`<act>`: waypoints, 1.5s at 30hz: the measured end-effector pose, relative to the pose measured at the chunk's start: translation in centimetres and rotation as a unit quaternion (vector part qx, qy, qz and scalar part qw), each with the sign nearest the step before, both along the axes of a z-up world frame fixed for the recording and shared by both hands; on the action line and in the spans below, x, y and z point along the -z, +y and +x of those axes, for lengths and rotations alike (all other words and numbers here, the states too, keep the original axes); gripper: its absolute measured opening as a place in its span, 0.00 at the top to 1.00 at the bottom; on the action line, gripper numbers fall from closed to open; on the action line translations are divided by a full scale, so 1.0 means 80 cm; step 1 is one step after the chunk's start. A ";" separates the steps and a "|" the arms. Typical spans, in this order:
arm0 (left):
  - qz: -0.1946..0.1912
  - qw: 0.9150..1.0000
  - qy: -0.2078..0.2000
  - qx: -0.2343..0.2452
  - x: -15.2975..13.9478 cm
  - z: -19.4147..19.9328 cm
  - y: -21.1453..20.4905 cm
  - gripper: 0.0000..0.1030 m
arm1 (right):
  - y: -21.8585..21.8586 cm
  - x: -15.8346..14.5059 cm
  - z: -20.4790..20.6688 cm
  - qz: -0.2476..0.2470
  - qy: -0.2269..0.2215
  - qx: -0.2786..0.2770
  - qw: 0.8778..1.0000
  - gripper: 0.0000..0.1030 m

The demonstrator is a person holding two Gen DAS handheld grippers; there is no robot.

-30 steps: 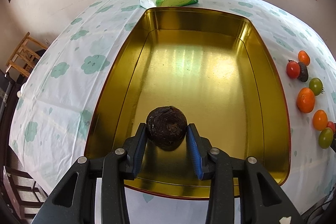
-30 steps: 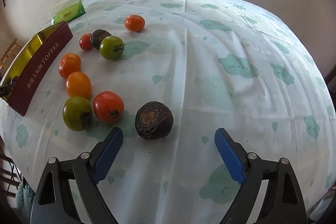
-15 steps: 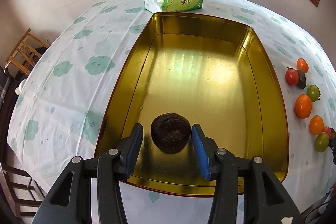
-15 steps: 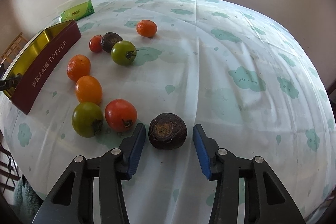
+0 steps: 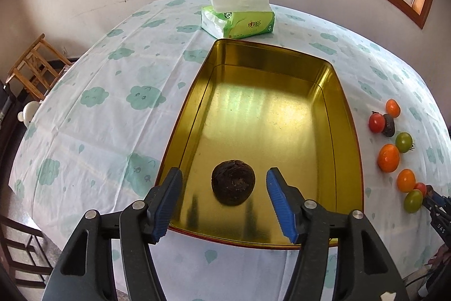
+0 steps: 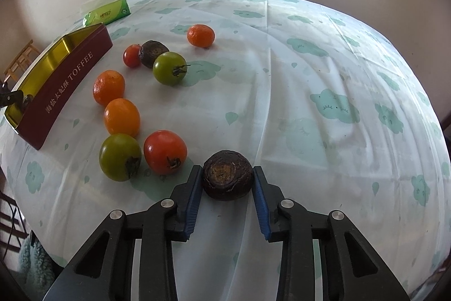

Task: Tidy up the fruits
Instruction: 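Lower and release the fruit into the tray with the left gripper while the right gripper grasps another dark fruit, then carry the dark fruit into the tray and open the right gripper while the left gripper withdraws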

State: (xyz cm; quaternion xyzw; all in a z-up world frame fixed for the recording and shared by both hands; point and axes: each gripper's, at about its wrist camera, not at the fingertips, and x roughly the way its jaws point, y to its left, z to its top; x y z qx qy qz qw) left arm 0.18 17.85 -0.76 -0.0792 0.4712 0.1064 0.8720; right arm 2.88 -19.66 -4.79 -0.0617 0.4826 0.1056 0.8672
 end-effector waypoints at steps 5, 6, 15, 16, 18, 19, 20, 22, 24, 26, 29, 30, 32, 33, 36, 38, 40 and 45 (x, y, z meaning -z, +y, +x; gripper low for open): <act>-0.011 1.000 -0.001 -0.002 -0.001 -0.002 0.003 0.42 | 0.002 -0.006 -0.002 0.001 -0.005 0.001 1.000 0.65; -0.012 1.000 -0.002 -0.002 -0.002 -0.002 0.004 0.42 | 0.002 -0.008 -0.002 0.001 -0.004 0.000 1.000 0.65; -0.019 1.000 -0.011 -0.003 -0.007 -0.005 0.007 0.40 | 0.004 -0.028 -0.003 0.000 -0.016 0.003 1.000 0.65; -0.019 1.000 -0.012 -0.003 -0.007 -0.005 0.007 0.40 | 0.004 -0.031 -0.003 -0.001 -0.018 0.002 1.000 0.65; -0.020 1.000 -0.014 -0.003 -0.009 -0.007 0.006 0.40 | 0.004 -0.037 -0.002 -0.002 -0.021 0.000 1.000 0.65; -0.020 1.000 -0.014 -0.004 -0.009 -0.007 0.006 0.40 | 0.005 -0.039 -0.002 -0.003 -0.023 0.000 1.000 0.65; -0.020 1.000 -0.015 -0.005 -0.009 -0.007 0.007 0.40 | 0.007 -0.042 0.000 -0.004 -0.023 -0.001 1.000 0.65; -0.022 1.000 -0.017 -0.005 -0.011 -0.009 0.007 0.40 | 0.011 -0.047 0.003 -0.002 -0.024 -0.003 1.000 0.65; -0.023 1.000 -0.019 -0.008 -0.013 -0.010 0.009 0.39 | 0.017 -0.054 0.008 0.002 -0.027 -0.008 1.000 0.65; -0.024 0.999 -0.022 -0.011 -0.016 -0.012 0.013 0.38 | 0.028 -0.063 0.013 0.007 -0.034 -0.018 0.999 0.65; -0.024 0.999 -0.024 -0.017 -0.019 -0.015 0.018 0.34 | 0.052 -0.078 0.019 0.021 -0.043 -0.042 0.998 0.65; -0.024 0.999 -0.025 -0.021 -0.021 -0.017 0.021 0.33 | 0.062 -0.082 0.021 0.025 -0.045 -0.050 0.997 0.65; -0.025 0.999 -0.026 -0.027 -0.023 -0.021 0.025 0.31 | 0.083 -0.089 0.025 0.036 -0.049 -0.071 0.996 0.65; -0.027 0.999 -0.027 -0.031 -0.024 -0.023 0.028 0.30 | 0.095 -0.093 0.026 0.040 -0.050 -0.082 0.995 0.65; -0.027 0.998 -0.031 -0.045 -0.027 -0.030 0.039 0.27 | 0.134 -0.100 0.032 0.053 -0.051 -0.115 0.991 0.65; -0.028 0.998 -0.033 -0.053 -0.028 -0.034 0.046 0.27 | 0.160 -0.105 0.035 0.060 -0.050 -0.137 0.987 0.65; -0.031 0.997 -0.033 -0.065 -0.028 -0.038 0.053 0.26 | 0.187 -0.108 0.038 0.067 -0.049 -0.157 0.984 0.65; -0.038 0.995 -0.036 -0.087 -0.030 -0.051 0.068 0.25 | 0.254 -0.109 0.047 0.066 -0.043 -0.207 0.975 0.65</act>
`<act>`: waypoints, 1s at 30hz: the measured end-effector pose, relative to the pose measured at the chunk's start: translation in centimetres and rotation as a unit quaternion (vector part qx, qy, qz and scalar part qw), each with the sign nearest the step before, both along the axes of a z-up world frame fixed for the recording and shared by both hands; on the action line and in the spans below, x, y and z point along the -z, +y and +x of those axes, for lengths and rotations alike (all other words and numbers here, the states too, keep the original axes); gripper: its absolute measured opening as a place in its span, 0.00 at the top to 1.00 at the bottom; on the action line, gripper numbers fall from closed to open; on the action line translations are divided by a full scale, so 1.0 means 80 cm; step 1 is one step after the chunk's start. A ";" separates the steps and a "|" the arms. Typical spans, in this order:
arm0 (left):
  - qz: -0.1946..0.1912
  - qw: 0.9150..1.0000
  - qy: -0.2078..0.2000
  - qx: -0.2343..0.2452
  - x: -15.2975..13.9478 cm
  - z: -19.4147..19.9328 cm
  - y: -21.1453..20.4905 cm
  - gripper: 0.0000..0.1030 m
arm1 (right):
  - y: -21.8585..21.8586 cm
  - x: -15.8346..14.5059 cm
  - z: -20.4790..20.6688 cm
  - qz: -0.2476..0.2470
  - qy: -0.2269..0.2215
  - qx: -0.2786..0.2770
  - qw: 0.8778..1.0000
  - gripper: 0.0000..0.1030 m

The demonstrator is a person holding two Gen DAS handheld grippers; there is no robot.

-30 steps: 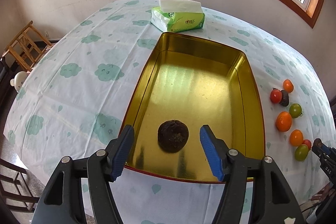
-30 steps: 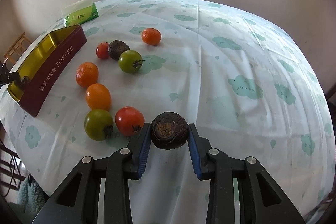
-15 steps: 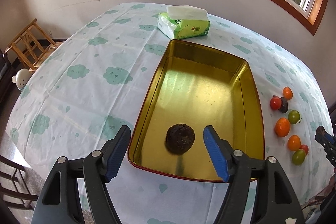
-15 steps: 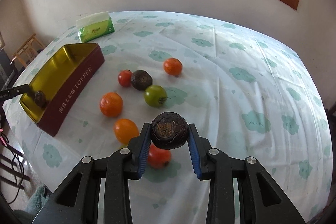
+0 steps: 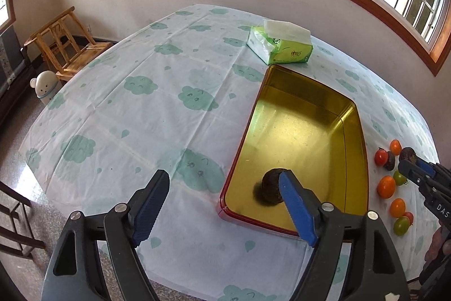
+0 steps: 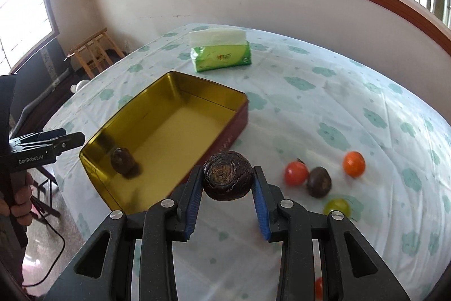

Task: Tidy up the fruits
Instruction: 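Carry the dark fruit into the tray and open the right gripper while the left gripper withdraws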

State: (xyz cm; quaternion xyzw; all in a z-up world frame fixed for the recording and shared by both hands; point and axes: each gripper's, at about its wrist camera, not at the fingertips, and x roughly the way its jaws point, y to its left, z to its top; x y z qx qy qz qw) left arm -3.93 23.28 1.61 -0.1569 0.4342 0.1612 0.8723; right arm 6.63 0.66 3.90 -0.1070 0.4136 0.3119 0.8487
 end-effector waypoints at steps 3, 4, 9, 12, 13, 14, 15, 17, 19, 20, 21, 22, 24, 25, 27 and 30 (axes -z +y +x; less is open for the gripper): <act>0.011 1.000 0.001 -0.009 -0.001 -0.006 0.006 0.23 | 0.033 0.007 0.005 -0.008 0.005 -0.025 1.000 0.65; 0.013 1.000 0.001 -0.012 -0.001 -0.008 0.008 0.23 | 0.042 0.011 0.008 -0.011 0.007 -0.031 0.999 0.65; 0.019 0.999 0.005 -0.033 0.002 -0.016 0.022 0.19 | 0.081 0.030 0.011 -0.029 0.020 -0.058 0.998 0.65; 0.016 0.999 0.010 -0.044 0.006 -0.020 0.031 0.18 | 0.098 0.042 0.012 -0.040 0.025 -0.070 0.996 0.65; 0.015 0.999 0.012 -0.048 0.007 -0.021 0.034 0.18 | 0.103 0.046 0.014 -0.043 0.026 -0.072 0.996 0.65; 0.014 0.999 0.013 -0.050 0.009 -0.022 0.036 0.18 | 0.107 0.050 0.014 -0.046 0.028 -0.075 0.996 0.65; 0.013 0.998 0.015 -0.053 0.010 -0.022 0.038 0.18 | 0.113 0.055 0.015 -0.050 0.031 -0.077 0.995 0.65; 0.011 0.998 0.016 -0.057 0.012 -0.024 0.042 0.18 | 0.120 0.062 0.016 -0.056 0.035 -0.082 0.994 0.65; 0.009 0.998 0.017 -0.060 0.013 -0.025 0.045 0.17 | 0.126 0.069 0.017 -0.062 0.039 -0.086 0.994 0.65; 0.008 0.998 0.018 -0.061 0.013 -0.026 0.047 0.17 | 0.128 0.071 0.017 -0.065 0.039 -0.088 0.993 0.65; 0.008 0.998 0.018 -0.063 0.014 -0.027 0.049 0.17 | 0.131 0.073 0.017 -0.067 0.039 -0.089 0.993 0.65; 0.008 0.998 0.019 -0.064 0.014 -0.027 0.051 0.17 | 0.133 0.075 0.018 -0.070 0.039 -0.091 0.993 0.65; 0.008 0.997 0.021 -0.068 0.015 -0.028 0.053 0.17 | 0.138 0.079 0.019 -0.074 0.041 -0.094 0.992 0.65; 0.007 0.997 0.022 -0.069 0.016 -0.029 0.055 0.17 | 0.140 0.080 0.019 -0.077 0.040 -0.095 0.992 0.65; 0.005 0.997 0.023 -0.071 0.018 -0.030 0.057 0.17 | 0.143 0.084 0.018 -0.084 0.039 -0.097 0.991 0.65; 0.004 0.997 0.027 -0.073 0.021 -0.031 0.058 0.17 | 0.147 0.088 0.018 -0.091 0.039 -0.101 0.990 0.65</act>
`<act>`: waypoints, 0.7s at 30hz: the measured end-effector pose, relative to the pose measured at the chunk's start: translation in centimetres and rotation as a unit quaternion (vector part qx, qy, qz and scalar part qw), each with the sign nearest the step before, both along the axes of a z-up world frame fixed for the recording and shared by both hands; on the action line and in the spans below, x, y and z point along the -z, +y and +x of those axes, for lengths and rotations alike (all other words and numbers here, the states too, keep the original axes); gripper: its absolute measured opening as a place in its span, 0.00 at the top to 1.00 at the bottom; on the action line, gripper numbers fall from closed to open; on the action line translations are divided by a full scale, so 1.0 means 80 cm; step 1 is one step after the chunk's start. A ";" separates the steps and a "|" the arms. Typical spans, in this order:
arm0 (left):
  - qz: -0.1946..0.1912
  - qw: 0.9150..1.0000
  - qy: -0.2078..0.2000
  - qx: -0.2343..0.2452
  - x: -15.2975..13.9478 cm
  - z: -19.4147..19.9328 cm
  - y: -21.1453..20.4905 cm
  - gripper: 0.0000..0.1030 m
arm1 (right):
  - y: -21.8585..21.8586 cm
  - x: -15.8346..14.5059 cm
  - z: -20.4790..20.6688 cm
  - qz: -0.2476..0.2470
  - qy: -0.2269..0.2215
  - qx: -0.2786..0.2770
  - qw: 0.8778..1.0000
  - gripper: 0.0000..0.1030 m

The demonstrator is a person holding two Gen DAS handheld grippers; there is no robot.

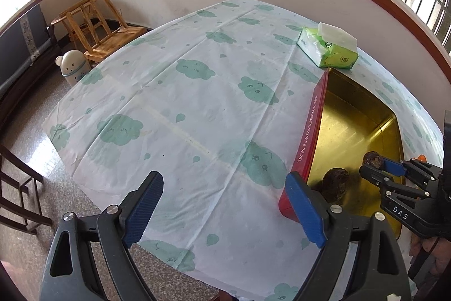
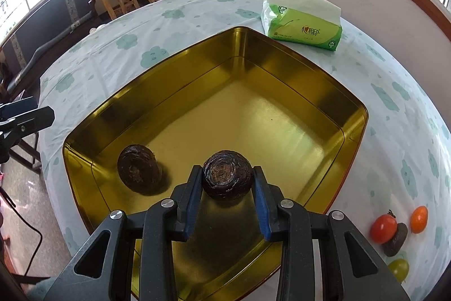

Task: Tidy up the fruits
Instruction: 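Carry the dark fruit into the tray and open the right gripper while the left gripper withdraws, then grasp the red tomato with the right gripper while the left gripper moves toward the green tomato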

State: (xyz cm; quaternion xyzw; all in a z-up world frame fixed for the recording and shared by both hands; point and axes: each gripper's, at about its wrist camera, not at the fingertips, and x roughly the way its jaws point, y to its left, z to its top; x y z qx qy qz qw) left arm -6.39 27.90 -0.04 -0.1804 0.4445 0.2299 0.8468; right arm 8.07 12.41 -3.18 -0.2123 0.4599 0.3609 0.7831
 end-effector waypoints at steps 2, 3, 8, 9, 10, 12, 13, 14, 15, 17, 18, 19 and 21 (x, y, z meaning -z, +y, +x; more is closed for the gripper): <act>-0.002 1.000 0.001 0.001 0.001 0.000 0.000 0.17 | 0.001 0.003 -0.001 -0.004 0.000 -0.002 1.000 0.65; -0.003 1.000 0.001 0.001 0.002 0.000 0.000 0.17 | 0.002 0.004 -0.001 -0.005 0.000 -0.002 1.000 0.65; -0.005 1.000 0.003 0.005 0.005 0.002 -0.002 0.17 | 0.004 0.007 -0.003 -0.011 -0.008 0.000 1.000 0.65; -0.006 1.000 0.003 0.005 0.006 0.002 -0.002 0.17 | 0.004 0.008 -0.003 -0.011 -0.007 0.000 1.000 0.65; -0.006 1.000 0.004 0.005 0.006 0.002 -0.003 0.17 | 0.004 0.008 -0.003 -0.011 -0.007 0.000 1.000 0.65; -0.006 1.000 0.005 0.007 0.007 0.004 -0.004 0.17 | 0.004 0.007 -0.004 -0.012 -0.009 -0.002 1.000 0.65; -0.005 1.000 0.006 0.008 0.007 0.004 -0.005 0.17 | 0.004 0.007 -0.004 -0.011 -0.010 -0.001 1.000 0.65; -0.005 1.000 0.006 0.009 0.007 0.005 -0.007 0.17 | 0.004 0.007 -0.004 -0.011 -0.009 -0.001 1.000 0.65; -0.004 1.000 0.006 0.010 0.007 0.005 -0.008 0.17 | 0.004 0.007 -0.004 -0.011 -0.008 -0.001 1.000 0.64; -0.003 1.000 0.005 0.013 0.006 0.006 -0.010 0.17 | 0.005 0.007 -0.003 -0.010 -0.008 0.000 1.000 0.63; -0.003 1.000 0.005 0.014 0.005 0.007 -0.012 0.17 | 0.005 0.008 -0.003 -0.010 -0.008 -0.001 1.000 0.60; -0.003 1.000 0.005 0.016 0.005 0.007 -0.013 0.17 | 0.004 0.007 -0.003 -0.010 -0.009 0.000 1.000 0.58; 0.000 1.000 0.004 0.019 0.003 0.008 -0.016 0.17 | 0.003 0.006 -0.003 -0.006 -0.011 0.000 1.000 0.52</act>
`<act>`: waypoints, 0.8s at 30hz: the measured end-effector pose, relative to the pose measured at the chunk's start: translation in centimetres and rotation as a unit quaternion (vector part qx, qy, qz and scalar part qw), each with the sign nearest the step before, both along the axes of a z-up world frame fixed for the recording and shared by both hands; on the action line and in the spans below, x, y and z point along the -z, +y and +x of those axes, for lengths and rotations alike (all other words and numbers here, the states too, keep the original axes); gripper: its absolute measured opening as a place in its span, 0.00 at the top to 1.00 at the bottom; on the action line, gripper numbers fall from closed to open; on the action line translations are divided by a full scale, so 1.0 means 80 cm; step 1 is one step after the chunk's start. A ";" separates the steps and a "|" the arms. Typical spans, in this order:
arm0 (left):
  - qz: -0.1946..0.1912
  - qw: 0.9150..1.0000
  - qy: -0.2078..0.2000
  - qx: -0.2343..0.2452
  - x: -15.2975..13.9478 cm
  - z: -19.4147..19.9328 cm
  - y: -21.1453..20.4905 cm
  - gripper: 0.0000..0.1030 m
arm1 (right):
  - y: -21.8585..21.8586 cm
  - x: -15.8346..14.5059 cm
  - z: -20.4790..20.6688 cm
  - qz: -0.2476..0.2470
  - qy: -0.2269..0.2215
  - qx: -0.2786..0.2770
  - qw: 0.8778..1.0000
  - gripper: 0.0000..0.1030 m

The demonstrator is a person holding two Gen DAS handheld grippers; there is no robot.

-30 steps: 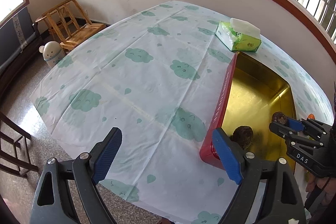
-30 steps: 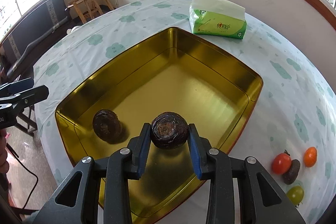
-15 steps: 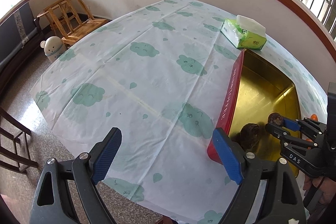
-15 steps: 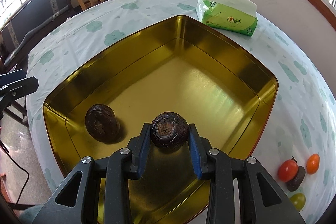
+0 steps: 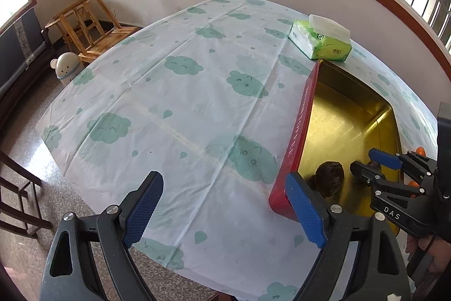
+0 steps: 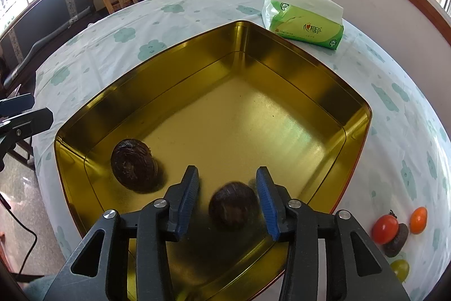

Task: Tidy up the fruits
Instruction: 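Grasp the red tomato with the right gripper while the left gripper moves toward the green tomato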

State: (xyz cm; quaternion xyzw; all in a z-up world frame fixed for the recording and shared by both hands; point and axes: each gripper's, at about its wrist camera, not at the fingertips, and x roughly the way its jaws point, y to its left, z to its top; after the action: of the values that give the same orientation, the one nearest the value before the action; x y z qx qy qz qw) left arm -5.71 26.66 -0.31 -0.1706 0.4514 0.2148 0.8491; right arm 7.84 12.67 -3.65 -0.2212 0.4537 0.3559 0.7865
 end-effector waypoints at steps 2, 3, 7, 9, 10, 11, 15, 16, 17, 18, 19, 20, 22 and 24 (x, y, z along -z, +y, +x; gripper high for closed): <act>0.002 1.000 0.000 0.003 -0.001 0.001 -0.003 0.17 | -0.001 -0.002 0.001 0.002 -0.002 0.001 1.000 0.50; 0.003 1.000 -0.001 0.005 -0.001 0.002 -0.004 0.17 | -0.002 -0.003 0.001 0.005 -0.001 0.002 1.000 0.49; 0.002 1.000 -0.003 0.011 -0.004 0.004 -0.010 0.17 | -0.012 -0.015 -0.002 0.027 -0.002 0.005 1.000 0.49; 0.004 1.000 -0.005 0.016 -0.007 0.007 -0.015 0.17 | -0.019 -0.025 -0.005 0.040 -0.006 0.006 0.999 0.49; 0.005 1.000 -0.006 0.019 -0.008 0.008 -0.018 0.17 | -0.024 -0.031 -0.007 0.046 -0.009 0.008 0.999 0.49; 0.005 1.000 -0.007 0.022 -0.009 0.009 -0.020 0.17 | -0.029 -0.035 -0.009 0.051 -0.011 0.010 0.999 0.49; 0.007 0.999 -0.011 0.040 -0.016 0.017 -0.037 0.17 | -0.060 -0.054 -0.015 0.072 -0.018 0.026 0.997 0.49; 0.008 0.999 -0.013 0.046 -0.017 0.019 -0.042 0.17 | -0.071 -0.059 -0.016 0.075 -0.021 0.032 0.996 0.49; 0.009 0.999 -0.014 0.052 -0.019 0.021 -0.048 0.17 | -0.083 -0.063 -0.017 0.078 -0.023 0.039 0.996 0.49; 0.010 0.998 -0.015 0.059 -0.020 0.024 -0.055 0.17 | -0.096 -0.068 -0.018 0.079 -0.026 0.046 0.995 0.49; 0.009 0.998 -0.017 0.065 -0.021 0.025 -0.060 0.17 | -0.111 -0.071 -0.018 0.080 -0.030 0.055 0.995 0.49; 0.008 0.997 -0.018 0.072 -0.023 0.028 -0.066 0.17 | -0.127 -0.075 -0.018 0.080 -0.033 0.067 0.994 0.49; 0.007 0.996 -0.022 0.088 -0.024 0.032 -0.081 0.17 | -0.162 -0.081 -0.019 0.080 -0.038 0.092 0.992 0.49; 0.006 0.994 -0.024 0.106 -0.025 0.038 -0.097 0.17 | -0.197 -0.083 -0.019 0.076 -0.043 0.120 0.989 0.49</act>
State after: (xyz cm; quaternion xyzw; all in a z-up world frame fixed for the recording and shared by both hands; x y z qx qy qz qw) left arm -2.70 18.88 1.68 -0.1220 0.4455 0.1226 0.8784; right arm 6.33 -3.11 3.00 -0.1200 0.4143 0.2830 0.8566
